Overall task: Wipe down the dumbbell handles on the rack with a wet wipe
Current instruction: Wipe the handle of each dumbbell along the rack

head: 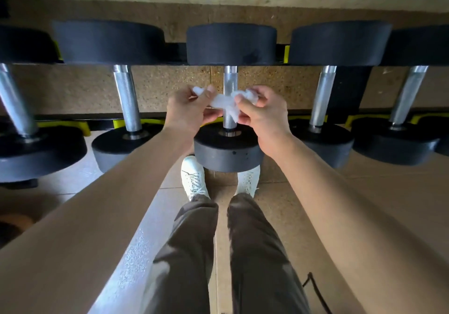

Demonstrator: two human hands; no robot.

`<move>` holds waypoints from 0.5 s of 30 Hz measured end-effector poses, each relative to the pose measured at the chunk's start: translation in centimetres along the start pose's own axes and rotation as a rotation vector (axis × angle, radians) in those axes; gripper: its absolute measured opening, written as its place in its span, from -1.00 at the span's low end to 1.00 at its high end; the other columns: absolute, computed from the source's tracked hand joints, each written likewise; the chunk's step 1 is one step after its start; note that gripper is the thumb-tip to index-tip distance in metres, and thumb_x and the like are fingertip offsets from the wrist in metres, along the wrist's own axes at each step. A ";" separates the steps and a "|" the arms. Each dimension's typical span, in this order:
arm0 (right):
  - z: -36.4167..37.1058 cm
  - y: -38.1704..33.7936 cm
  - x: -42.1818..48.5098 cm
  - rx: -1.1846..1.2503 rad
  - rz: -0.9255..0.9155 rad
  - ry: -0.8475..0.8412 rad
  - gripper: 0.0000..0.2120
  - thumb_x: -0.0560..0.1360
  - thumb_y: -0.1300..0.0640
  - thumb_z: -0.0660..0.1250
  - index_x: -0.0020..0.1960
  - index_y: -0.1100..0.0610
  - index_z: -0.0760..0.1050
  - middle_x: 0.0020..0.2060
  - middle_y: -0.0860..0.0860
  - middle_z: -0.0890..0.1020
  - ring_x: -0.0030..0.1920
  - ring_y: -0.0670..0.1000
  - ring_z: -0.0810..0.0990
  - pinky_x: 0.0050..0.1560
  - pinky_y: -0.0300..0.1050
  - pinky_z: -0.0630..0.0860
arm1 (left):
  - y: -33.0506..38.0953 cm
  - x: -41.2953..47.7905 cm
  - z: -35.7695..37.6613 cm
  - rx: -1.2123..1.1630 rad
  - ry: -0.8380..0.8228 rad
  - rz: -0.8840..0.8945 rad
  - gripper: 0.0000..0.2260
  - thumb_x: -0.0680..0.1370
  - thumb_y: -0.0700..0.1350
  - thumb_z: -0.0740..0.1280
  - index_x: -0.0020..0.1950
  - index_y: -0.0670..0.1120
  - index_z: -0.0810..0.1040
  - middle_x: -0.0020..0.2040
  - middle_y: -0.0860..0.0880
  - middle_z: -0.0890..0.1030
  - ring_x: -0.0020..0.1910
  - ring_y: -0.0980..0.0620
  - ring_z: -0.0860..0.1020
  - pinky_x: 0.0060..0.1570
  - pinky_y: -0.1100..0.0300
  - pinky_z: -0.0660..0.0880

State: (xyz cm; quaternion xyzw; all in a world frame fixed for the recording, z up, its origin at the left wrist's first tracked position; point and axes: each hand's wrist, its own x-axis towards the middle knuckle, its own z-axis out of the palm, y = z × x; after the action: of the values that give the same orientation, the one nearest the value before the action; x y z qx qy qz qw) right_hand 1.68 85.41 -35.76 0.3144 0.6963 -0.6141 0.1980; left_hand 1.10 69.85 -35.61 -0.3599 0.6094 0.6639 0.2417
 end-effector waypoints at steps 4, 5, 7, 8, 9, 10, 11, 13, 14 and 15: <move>0.8 0.2 0.3 0.074 -0.008 -0.076 -0.67 0.45 0.17 0.52 0.18 0.17 0.55 0.06 0.10 0.67 0.04 0.06 0.70 -0.02 0.02 0.68 | -0.3 0.4 0.4 -0.043 -0.136 0.030 -0.70 0.67 -0.02 0.29 0.12 -0.25 0.61 0.01 -0.15 0.73 0.02 -0.03 0.72 0.04 0.16 0.62; 1.0 0.2 0.4 0.048 -0.031 -0.074 -0.70 0.44 0.16 0.53 0.14 0.14 0.59 0.03 0.07 0.68 0.03 0.05 0.70 0.02 0.03 0.67 | -0.2 0.5 0.5 -0.058 -0.149 0.012 -0.66 0.68 0.02 0.25 0.14 -0.25 0.62 0.03 -0.14 0.73 0.05 -0.03 0.71 0.11 0.13 0.61; 1.4 -0.1 0.9 -0.011 -0.088 0.025 -0.75 0.40 0.15 0.56 0.05 0.10 0.64 -0.05 -0.02 0.71 -0.02 -0.02 0.71 0.06 0.01 0.67 | 0.0 0.9 0.8 -0.070 -0.133 -0.031 -0.61 0.69 0.07 0.19 0.14 -0.21 0.65 0.04 -0.11 0.74 0.07 -0.02 0.70 0.16 0.10 0.59; 1.5 -0.2 1.4 -0.002 -0.096 0.103 -0.79 0.39 0.17 0.55 0.01 0.08 0.66 -0.08 -0.07 0.70 -0.04 -0.08 0.70 0.06 -0.05 0.66 | 0.0 1.0 1.0 -0.072 -0.111 -0.039 -0.63 0.68 0.07 0.20 0.12 -0.19 0.66 0.03 -0.10 0.74 0.05 -0.02 0.70 0.13 0.11 0.60; 1.7 -0.4 2.0 0.039 -0.082 0.188 -0.81 0.41 0.21 0.54 0.00 0.08 0.67 -0.12 -0.13 0.68 -0.07 -0.15 0.68 0.04 -0.15 0.65 | 0.1 1.2 1.2 -0.075 -0.074 -0.035 -0.68 0.67 0.02 0.24 0.09 -0.18 0.67 0.01 -0.09 0.74 0.01 -0.02 0.70 0.08 0.14 0.61; 1.9 -0.5 2.7 0.097 -0.055 0.269 -0.80 0.42 0.25 0.52 0.02 0.08 0.66 -0.13 -0.16 0.66 -0.09 -0.18 0.67 0.00 -0.24 0.62 | -0.1 1.4 1.3 -0.065 -0.023 -0.018 -0.76 0.64 -0.06 0.29 0.02 -0.16 0.69 -0.03 -0.08 0.74 -0.05 -0.03 0.69 0.01 0.17 0.62; 2.2 -0.6 3.4 0.160 -0.021 0.333 -0.77 0.42 0.26 0.53 0.06 0.11 0.65 -0.11 -0.14 0.67 -0.07 -0.17 0.67 -0.03 -0.28 0.59 | -0.3 1.7 1.3 -0.026 0.028 0.006 -0.84 0.61 -0.14 0.32 -0.05 -0.13 0.69 -0.09 -0.06 0.73 -0.10 -0.02 0.67 -0.04 0.20 0.62; 3.4 -0.7 4.6 0.261 0.034 0.404 -0.69 0.39 0.25 0.56 0.11 0.18 0.64 -0.04 -0.02 0.70 -0.01 -0.05 0.69 -0.01 -0.20 0.59 | -1.3 2.2 1.4 0.097 0.077 0.030 -0.85 0.57 -0.24 0.35 -0.12 -0.06 0.67 -0.19 -0.02 0.68 -0.18 0.00 0.61 -0.07 0.18 0.62; 4.1 -0.7 4.8 0.280 0.035 0.431 -0.71 0.37 0.26 0.57 0.07 0.21 0.65 -0.03 0.02 0.71 0.00 -0.02 0.69 0.02 -0.14 0.62 | -2.0 2.4 1.4 0.143 0.067 0.023 -0.84 0.56 -0.25 0.36 -0.13 -0.02 0.65 -0.20 -0.01 0.67 -0.19 0.01 0.60 -0.09 0.18 0.59; 4.8 -0.6 4.9 0.276 0.022 0.459 -0.75 0.35 0.28 0.58 0.01 0.21 0.65 -0.07 0.02 0.71 -0.03 -0.01 0.70 0.04 -0.09 0.64 | -2.6 2.4 1.5 0.164 0.047 0.009 -0.83 0.55 -0.26 0.37 -0.13 0.00 0.64 -0.20 0.00 0.67 -0.18 0.00 0.61 -0.10 0.16 0.58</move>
State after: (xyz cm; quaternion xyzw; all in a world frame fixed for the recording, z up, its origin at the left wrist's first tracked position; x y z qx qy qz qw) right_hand -2.81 81.64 -39.37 0.4768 0.6292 -0.6138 -0.0033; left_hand 1.27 71.37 -39.15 -0.3518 0.6686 0.6043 0.2531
